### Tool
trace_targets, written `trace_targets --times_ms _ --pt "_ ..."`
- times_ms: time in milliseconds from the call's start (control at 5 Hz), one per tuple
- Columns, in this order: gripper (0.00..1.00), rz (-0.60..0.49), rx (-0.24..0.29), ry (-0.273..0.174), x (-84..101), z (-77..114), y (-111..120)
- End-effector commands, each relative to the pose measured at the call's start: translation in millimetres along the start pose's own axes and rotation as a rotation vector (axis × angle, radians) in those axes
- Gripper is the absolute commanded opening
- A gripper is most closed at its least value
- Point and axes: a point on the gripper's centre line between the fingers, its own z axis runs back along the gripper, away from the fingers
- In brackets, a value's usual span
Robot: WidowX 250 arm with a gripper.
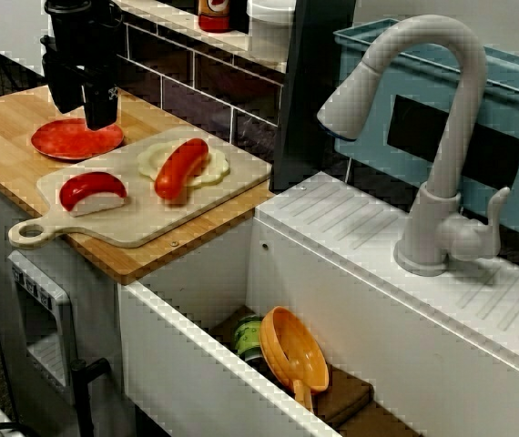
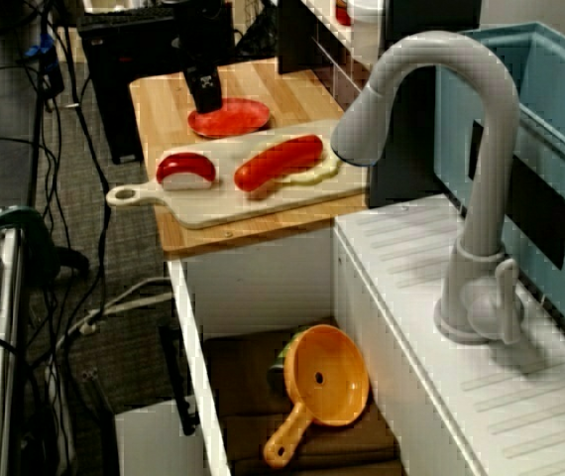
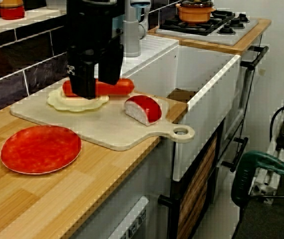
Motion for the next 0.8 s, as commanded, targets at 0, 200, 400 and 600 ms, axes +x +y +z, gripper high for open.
trace_targets --times_ms 0,200,400,600 --pt "1.0 -0.07 0.046 -0.078 -15.3 20.3 -15.0" --pt "1.0 -0.075 0.055 -0.085 -29.4 14.0 -26.6" --pt "1.0 -0.085 0.055 -0.093 -38.8 12.2 -34.1" --pt "1.0 -0.089 0.057 -0.1 -43.0 10.6 -38.3"
